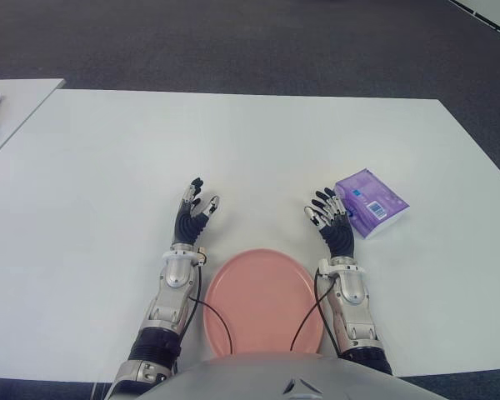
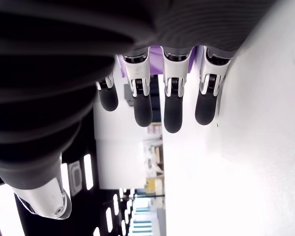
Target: Put the tissue paper into the plate.
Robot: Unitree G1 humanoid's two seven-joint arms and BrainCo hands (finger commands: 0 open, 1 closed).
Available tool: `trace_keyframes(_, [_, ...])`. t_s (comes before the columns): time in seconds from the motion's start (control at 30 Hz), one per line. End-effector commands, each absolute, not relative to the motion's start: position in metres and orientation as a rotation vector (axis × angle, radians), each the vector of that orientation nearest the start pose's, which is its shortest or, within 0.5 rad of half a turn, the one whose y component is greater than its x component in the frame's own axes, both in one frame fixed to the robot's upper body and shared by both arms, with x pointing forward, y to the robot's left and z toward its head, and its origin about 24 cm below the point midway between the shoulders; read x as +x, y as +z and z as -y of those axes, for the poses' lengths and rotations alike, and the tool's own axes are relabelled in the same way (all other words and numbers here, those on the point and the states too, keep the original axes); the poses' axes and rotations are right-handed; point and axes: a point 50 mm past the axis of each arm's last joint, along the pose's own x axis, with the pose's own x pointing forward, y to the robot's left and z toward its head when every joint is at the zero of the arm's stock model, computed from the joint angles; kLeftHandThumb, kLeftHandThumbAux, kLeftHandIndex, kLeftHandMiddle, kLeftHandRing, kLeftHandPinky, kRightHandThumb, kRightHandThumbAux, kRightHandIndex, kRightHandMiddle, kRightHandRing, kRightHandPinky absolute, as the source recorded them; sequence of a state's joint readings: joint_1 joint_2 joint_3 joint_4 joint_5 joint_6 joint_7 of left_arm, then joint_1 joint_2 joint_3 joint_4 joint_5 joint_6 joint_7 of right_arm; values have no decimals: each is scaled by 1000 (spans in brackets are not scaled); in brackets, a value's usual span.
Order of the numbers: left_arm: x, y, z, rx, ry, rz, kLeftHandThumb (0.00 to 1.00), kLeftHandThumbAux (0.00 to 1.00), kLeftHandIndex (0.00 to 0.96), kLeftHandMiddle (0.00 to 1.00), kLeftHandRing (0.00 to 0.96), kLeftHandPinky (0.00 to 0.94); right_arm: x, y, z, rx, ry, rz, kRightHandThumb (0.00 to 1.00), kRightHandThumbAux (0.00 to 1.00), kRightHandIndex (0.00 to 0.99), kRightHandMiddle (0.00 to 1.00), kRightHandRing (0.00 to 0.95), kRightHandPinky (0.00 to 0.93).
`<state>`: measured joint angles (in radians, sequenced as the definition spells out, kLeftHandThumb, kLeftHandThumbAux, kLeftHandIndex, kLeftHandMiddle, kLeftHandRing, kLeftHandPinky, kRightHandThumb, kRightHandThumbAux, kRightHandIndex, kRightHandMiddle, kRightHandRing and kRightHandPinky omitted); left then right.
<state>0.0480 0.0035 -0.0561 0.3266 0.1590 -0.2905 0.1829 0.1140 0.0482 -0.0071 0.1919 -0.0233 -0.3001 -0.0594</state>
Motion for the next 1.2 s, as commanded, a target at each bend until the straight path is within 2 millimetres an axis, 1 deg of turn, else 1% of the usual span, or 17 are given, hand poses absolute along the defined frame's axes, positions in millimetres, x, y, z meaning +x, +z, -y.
trace_keyframes(0.03, [228, -28, -142, 166, 73, -135, 216, 545, 82, 101, 84, 106, 229, 8, 144, 20, -85, 8, 475, 664, 114, 191, 198, 212])
trace_keyframes(0.1, [229, -28, -142, 165, 73, -136, 216, 545, 82, 102, 85, 107, 236, 27, 140, 16, -76, 62, 489, 658, 112, 190, 195, 206])
trace_keyframes(0.13, [230, -28, -142, 165, 73, -136, 217, 545, 82, 102, 85, 108, 240, 42, 141, 4, -72, 106, 497, 654, 112, 189, 194, 203])
trace_keyframes(0.17, [230, -28, -141, 164, 73, -136, 217, 543, 83, 102, 86, 109, 242, 52, 142, -4, -69, 134, 510, 644, 111, 188, 191, 198])
trace_keyframes(0.2, [231, -28, -141, 163, 73, -137, 218, 543, 83, 103, 87, 109, 244, 62, 144, -16, -69, 162, 515, 641, 111, 188, 190, 197])
trace_keyframes(0.23, [231, -28, -140, 162, 72, -137, 218, 541, 83, 103, 87, 109, 249, 78, 148, -37, -69, 209, 525, 631, 111, 188, 188, 194])
trace_keyframes(0.3, [233, -28, -139, 157, 70, -138, 218, 541, 84, 104, 88, 110, 255, 101, 153, -70, -71, 278, 536, 611, 113, 186, 183, 188])
trace_keyframes(0.33, [233, -28, -138, 155, 68, -138, 219, 543, 85, 106, 90, 114, 257, 108, 154, -82, -72, 302, 539, 595, 114, 182, 177, 182])
trace_keyframes(0.43, [234, -29, -136, 151, 65, -138, 220, 546, 87, 109, 95, 120, 258, 117, 154, -100, -72, 331, 541, 571, 115, 176, 168, 175])
trace_keyframes(0.47, [235, -29, -135, 149, 61, -135, 220, 546, 87, 110, 95, 121, 261, 126, 157, -129, -76, 370, 541, 568, 115, 175, 166, 174])
trace_keyframes(0.53, [235, -30, -131, 148, 53, -130, 216, 549, 89, 115, 100, 120, 266, 143, 164, -188, -89, 441, 506, 537, 114, 162, 148, 159])
trace_keyframes(0.67, [237, -35, -128, 153, 47, -133, 209, 551, 91, 119, 105, 124, 272, 156, 172, -273, -104, 509, 470, 511, 112, 147, 130, 149])
trace_keyframes(0.73, [238, -38, -127, 156, 47, -138, 206, 552, 91, 121, 106, 125, 272, 161, 175, -333, -109, 541, 457, 504, 112, 141, 123, 147])
trace_keyframes(0.9, [238, -41, -125, 161, 51, -136, 202, 555, 89, 121, 106, 122, 267, 175, 172, -421, -111, 596, 433, 491, 117, 126, 107, 133])
trace_keyframes(1.03, [239, -41, -124, 159, 54, -131, 196, 563, 86, 117, 103, 118, 270, 181, 177, -486, -120, 599, 412, 488, 117, 105, 86, 103])
trace_keyframes(1.2, [239, -41, -124, 154, 58, -127, 193, 570, 84, 114, 101, 124, 274, 185, 181, -533, -130, 595, 411, 492, 115, 84, 65, 83])
